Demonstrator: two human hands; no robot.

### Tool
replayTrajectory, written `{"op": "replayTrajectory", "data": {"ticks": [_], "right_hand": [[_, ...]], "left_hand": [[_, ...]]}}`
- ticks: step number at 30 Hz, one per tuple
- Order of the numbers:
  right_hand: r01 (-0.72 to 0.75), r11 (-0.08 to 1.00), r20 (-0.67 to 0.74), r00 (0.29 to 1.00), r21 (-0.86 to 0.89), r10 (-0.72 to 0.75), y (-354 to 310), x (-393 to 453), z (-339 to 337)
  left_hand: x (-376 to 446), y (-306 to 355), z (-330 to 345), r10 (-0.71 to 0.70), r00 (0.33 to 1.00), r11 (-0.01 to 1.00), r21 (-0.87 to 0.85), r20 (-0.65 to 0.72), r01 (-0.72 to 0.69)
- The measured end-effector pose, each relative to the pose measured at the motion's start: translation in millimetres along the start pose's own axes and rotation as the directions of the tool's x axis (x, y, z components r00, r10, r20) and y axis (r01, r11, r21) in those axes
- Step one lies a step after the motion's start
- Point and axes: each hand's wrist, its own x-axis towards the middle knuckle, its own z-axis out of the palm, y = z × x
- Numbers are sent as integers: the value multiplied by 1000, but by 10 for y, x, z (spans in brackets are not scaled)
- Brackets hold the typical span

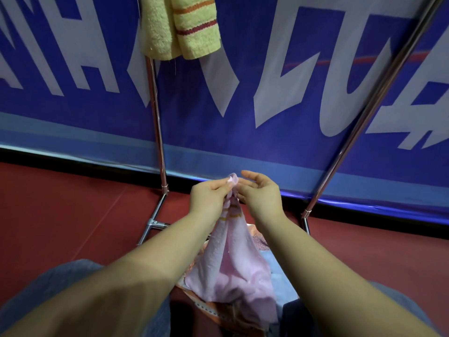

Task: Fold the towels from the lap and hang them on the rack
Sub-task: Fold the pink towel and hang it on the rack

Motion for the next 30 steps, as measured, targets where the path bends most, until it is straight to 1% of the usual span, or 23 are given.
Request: {"op": "replayTrajectory", "data": {"ticks": [2, 4, 7, 9, 11, 13, 16, 17, 18, 19, 20, 21, 22, 23, 24, 25, 28, 30], "right_hand": [[-8, 1000, 43, 999, -3, 9, -20, -37, 37], [-32, 999, 87, 996, 38, 29, -58, -88, 85], [-129, 974, 152, 983, 187, 101, -97, -126, 124], [-220, 930, 226, 962, 295, 156, -112, -122, 111], [-280, 890, 308, 936, 360, 170, -127, -124, 91], [-309, 864, 361, 918, 397, 162, -129, -129, 76], [-315, 861, 384, 910, 398, 155, -138, -133, 71], [-293, 883, 371, 916, 366, 150, -148, -133, 69], [-237, 923, 337, 933, 302, 129, -149, -119, 59], [-134, 974, 280, 957, 184, 79, -151, -96, 31], [-1, 1000, 207, 978, 13, -2, -160, -70, -13], [133, 976, 149, 983, -174, -107, -166, -41, -69], [238, 914, 136, 969, -328, -204, -175, -16, -129], [304, 848, 166, 952, -434, -256, -179, 16, -189], [339, 800, 221, 940, -494, -261, -191, 39, -240], [348, 778, 280, 932, -522, -230, -204, 62, -283], [271, 803, 395, 917, -530, -48, -247, 77, -352], [239, 805, 423, 906, -543, 16, -272, 68, -388]], "left_hand": [[-3, 8, 6, 3, 1000, 1000, -17, 5, -3], [-13, 29, 6, 15, 1000, 999, -40, -5, -15], [-5, 50, -26, 88, 996, 994, -61, -18, -88], [-7, 61, -51, 133, 990, 988, -74, -37, -135], [-28, 76, -61, 143, 988, 986, -76, -56, -147], [-40, 90, -62, 124, 990, 987, -91, -72, -130], [-29, 108, -70, 127, 986, 988, -70, -111, -135], [-11, 112, -76, 157, 980, 986, -40, -124, -163], [1, 126, -83, 199, 972, 980, 6, -127, -200], [15, 136, -90, 240, 964, 970, 68, -115, -234], [25, 148, -94, 272, 958, 956, 139, -88, -259], [37, 159, -98, 295, 954, 937, 208, -44, -280], [47, 167, -103, 310, 951, 916, 262, 15, -303], [52, 176, -109, 321, 944, 898, 292, 79, -330], [44, 194, -116, 331, 933, 880, 310, 140, -359], [31, 216, -128, 345, 917, 857, 333, 199, -394], [-12, 283, -169, 370, 857, 754, 422, 359, -503], [-47, 326, -189, 369, 819, 691, 460, 439, -558]]}}
